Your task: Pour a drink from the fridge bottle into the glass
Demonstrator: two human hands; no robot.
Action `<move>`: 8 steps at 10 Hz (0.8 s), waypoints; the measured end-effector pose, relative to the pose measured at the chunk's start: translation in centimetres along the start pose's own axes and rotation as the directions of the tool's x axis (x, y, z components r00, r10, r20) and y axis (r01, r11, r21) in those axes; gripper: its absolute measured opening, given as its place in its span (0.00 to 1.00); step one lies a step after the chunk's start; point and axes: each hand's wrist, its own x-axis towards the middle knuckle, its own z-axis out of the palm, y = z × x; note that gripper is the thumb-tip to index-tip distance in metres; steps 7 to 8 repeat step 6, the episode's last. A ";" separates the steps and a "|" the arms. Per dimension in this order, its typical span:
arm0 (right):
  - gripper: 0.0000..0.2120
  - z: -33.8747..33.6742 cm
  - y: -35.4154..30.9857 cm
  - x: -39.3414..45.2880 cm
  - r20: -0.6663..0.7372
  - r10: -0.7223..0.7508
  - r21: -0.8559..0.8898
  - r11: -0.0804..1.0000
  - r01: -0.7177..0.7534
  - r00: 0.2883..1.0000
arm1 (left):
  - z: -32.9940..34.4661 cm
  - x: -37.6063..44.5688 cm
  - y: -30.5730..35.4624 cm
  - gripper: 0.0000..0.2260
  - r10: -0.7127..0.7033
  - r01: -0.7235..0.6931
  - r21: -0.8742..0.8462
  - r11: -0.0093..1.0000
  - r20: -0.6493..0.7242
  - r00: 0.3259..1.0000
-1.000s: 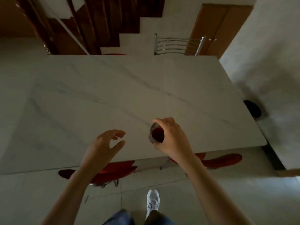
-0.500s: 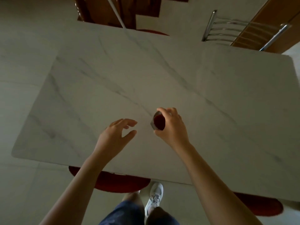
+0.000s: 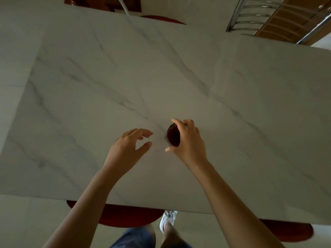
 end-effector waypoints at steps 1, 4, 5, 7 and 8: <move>0.44 0.1 0.0 0.2 0.027 0.017 -0.064 0.998 -0.015 1.000 | -0.1 -0.2 0.1 0.10 0.002 -0.002 -0.006 1.000 -0.004 1.000; 0.54 -1.1 0.1 -0.5 0.115 -0.019 -0.056 0.998 0.025 0.993 | -0.5 -2.5 1.3 0.09 0.052 -0.049 0.033 0.998 -0.068 0.996; 0.43 -2.8 -0.2 -2.2 -0.006 -0.093 -0.051 0.994 0.093 0.996 | -0.9 -3.9 2.2 0.09 0.080 -0.075 0.059 0.995 -0.092 0.993; 0.26 -4.8 0.0 -4.6 -0.201 -0.165 -0.036 0.986 0.161 0.966 | -1.2 -5.8 3.6 0.09 0.125 -0.117 0.071 0.991 -0.135 0.983; 0.26 -4.8 0.0 -4.6 -0.201 -0.165 -0.036 0.986 0.161 0.966 | -1.2 -5.8 3.6 0.09 0.125 -0.117 0.071 0.991 -0.135 0.983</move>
